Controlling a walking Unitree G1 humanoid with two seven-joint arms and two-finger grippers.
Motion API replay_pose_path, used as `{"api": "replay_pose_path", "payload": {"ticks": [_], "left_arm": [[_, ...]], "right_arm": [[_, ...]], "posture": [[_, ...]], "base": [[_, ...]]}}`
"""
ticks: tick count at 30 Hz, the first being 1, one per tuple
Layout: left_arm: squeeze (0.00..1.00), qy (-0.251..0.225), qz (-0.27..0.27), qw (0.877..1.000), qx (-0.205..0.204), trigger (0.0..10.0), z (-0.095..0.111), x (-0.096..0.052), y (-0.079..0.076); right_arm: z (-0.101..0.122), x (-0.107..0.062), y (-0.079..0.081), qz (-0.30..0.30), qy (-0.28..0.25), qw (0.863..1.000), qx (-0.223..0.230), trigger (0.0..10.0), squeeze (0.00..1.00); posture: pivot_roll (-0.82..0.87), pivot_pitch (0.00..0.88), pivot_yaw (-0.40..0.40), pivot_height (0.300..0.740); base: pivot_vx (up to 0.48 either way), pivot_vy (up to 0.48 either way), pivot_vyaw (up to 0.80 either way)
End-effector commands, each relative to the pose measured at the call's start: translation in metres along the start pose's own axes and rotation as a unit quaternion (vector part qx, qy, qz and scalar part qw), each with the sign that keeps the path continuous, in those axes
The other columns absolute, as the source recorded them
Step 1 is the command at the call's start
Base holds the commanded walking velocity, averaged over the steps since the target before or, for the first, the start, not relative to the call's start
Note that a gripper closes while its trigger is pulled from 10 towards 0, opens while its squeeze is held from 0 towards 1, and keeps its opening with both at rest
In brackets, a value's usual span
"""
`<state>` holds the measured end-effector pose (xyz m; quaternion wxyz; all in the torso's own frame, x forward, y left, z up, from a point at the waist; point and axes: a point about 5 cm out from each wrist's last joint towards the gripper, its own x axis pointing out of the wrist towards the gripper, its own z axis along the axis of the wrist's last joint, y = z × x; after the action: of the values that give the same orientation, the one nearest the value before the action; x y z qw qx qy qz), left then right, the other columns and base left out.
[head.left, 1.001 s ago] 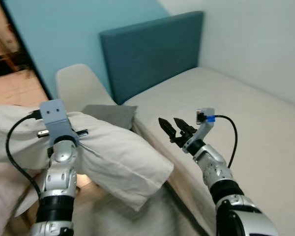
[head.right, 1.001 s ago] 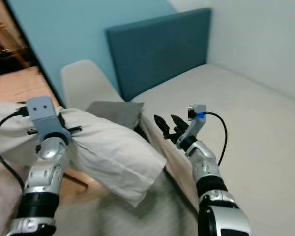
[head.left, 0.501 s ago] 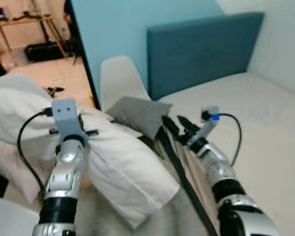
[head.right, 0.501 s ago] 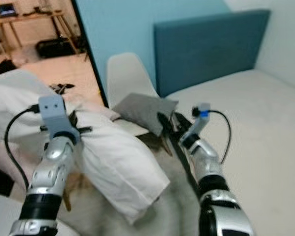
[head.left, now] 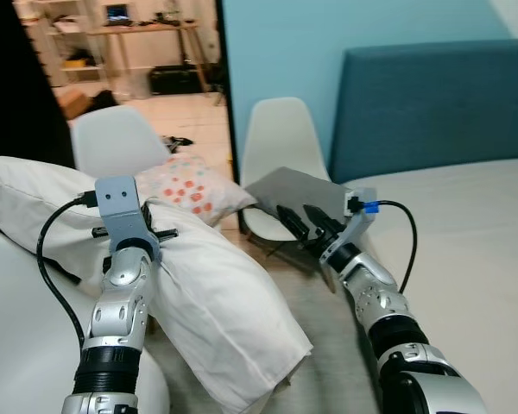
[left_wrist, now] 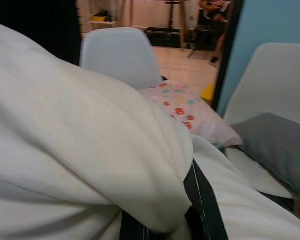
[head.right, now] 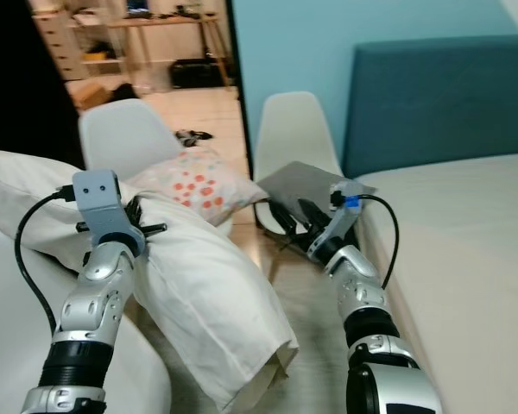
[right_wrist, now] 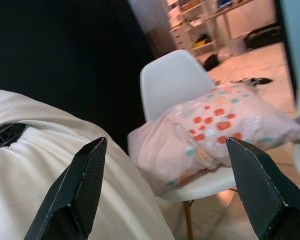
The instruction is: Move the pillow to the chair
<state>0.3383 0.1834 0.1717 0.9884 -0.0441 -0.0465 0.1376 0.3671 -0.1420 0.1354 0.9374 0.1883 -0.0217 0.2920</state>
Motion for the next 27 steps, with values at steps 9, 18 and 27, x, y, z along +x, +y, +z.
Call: {"api": "replay_pose_path", "payload": {"ticks": [9, 18, 27], "left_arm": [[0.0, -0.06, 0.018, 0.998, 0.007, 10.0, 0.028, 0.005, 0.006], [0.0, -0.055, 0.026, 0.998, 0.02, 10.0, 0.024, 0.003, 0.0], [0.0, -0.068, 0.018, 0.997, 0.029, 10.0, 0.027, -0.001, -0.01]], "right_arm": [[0.001, 0.003, 0.005, 0.014, 0.0, 1.0, -0.002, 10.0, 0.0], [0.001, 0.003, 0.005, 0.016, 0.003, 1.0, -0.004, 10.0, 0.0], [0.002, 0.003, 0.004, 0.016, 0.001, 1.0, -0.004, 10.0, 0.0]], "posture": [[-0.12, 0.019, 0.046, 0.711], [-0.12, 0.0, 0.045, 0.711], [-0.12, 0.0, 0.045, 0.711]], "base": [[0.0, 0.0, 0.79], [0.0, 0.0, 0.79], [0.0, 0.0, 0.79]]}}
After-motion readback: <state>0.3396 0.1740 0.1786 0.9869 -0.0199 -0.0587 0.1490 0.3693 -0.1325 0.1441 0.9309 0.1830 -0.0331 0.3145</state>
